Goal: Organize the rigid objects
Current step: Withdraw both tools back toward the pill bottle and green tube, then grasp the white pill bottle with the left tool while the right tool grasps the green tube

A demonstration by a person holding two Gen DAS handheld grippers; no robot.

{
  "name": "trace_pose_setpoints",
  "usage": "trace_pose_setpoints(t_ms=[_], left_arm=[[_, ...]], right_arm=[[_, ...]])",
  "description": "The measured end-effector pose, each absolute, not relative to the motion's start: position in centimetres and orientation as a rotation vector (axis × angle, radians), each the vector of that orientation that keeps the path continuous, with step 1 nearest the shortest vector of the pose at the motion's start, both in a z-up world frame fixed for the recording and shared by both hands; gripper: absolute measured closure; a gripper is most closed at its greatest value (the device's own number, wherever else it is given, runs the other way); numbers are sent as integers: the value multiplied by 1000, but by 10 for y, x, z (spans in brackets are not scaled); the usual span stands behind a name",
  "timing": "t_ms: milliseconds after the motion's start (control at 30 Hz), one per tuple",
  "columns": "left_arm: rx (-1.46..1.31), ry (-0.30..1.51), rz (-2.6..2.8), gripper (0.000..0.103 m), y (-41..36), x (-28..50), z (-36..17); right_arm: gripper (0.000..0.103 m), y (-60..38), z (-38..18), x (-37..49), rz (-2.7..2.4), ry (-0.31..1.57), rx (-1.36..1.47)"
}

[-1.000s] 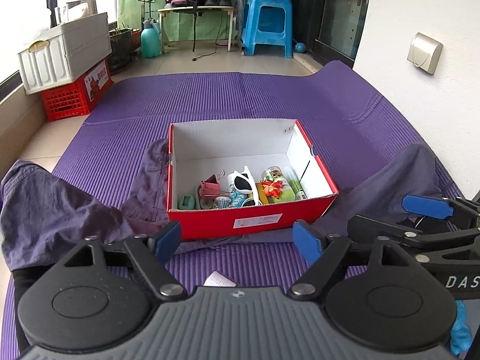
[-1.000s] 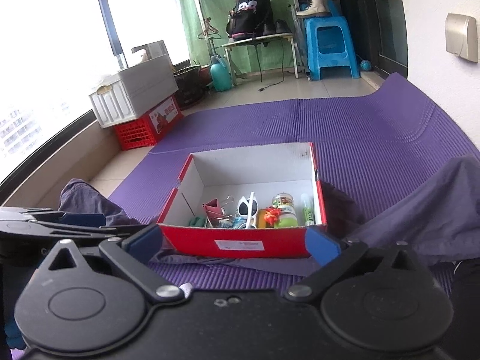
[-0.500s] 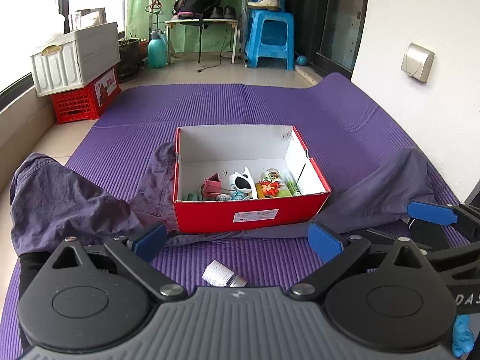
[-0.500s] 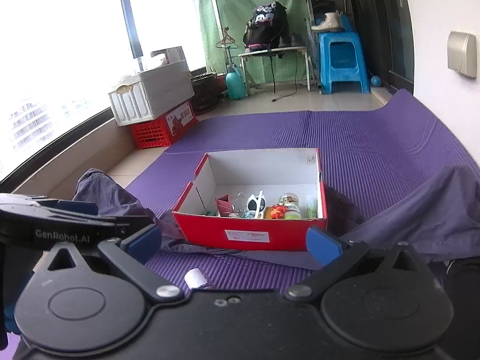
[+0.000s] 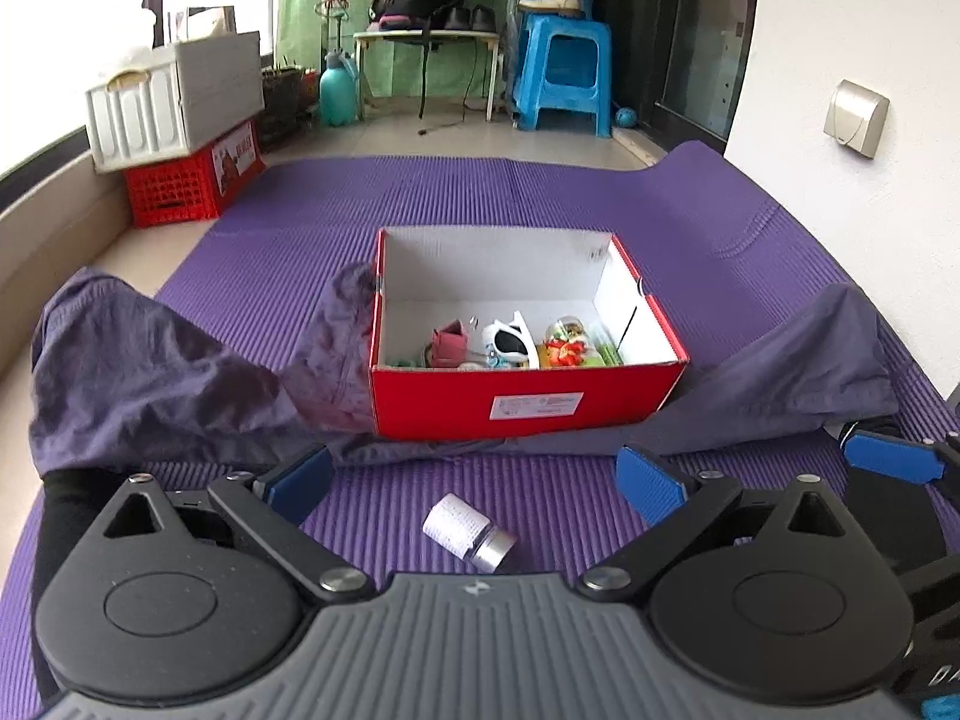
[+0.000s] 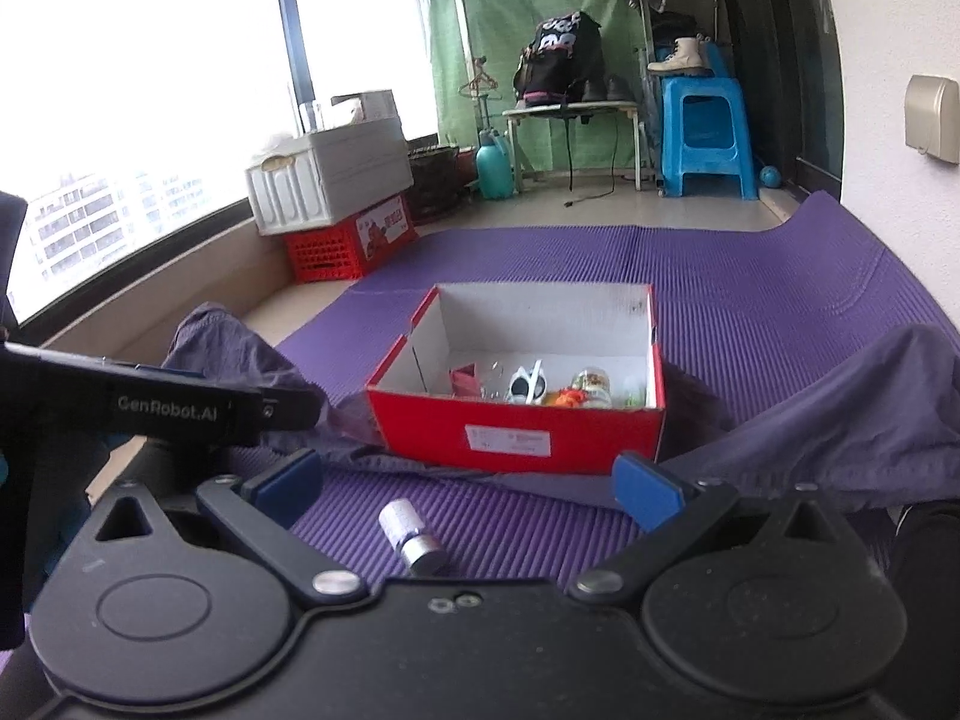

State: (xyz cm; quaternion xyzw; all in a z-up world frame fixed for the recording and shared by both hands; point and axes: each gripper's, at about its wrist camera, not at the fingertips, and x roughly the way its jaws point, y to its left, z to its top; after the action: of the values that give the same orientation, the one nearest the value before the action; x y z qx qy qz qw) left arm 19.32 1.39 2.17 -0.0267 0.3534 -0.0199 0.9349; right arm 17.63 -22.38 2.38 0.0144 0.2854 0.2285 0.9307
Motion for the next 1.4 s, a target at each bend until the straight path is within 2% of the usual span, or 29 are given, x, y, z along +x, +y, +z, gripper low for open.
trace_pose_setpoints(t_ms=[200, 600, 933, 1400], left_arm=[[-55, 754, -13, 1, 25, 207, -1], [50, 901, -62, 1, 11, 247, -84], [94, 996, -54, 1, 5, 278, -134], [174, 1017, -156, 2, 6, 296, -162]], right_arm=[[0, -215, 1, 178, 465, 626, -7], [4, -190, -67, 186, 497, 770, -133], [18, -173, -105, 211, 550, 883, -160], [36, -154, -139, 237, 588, 977, -162]])
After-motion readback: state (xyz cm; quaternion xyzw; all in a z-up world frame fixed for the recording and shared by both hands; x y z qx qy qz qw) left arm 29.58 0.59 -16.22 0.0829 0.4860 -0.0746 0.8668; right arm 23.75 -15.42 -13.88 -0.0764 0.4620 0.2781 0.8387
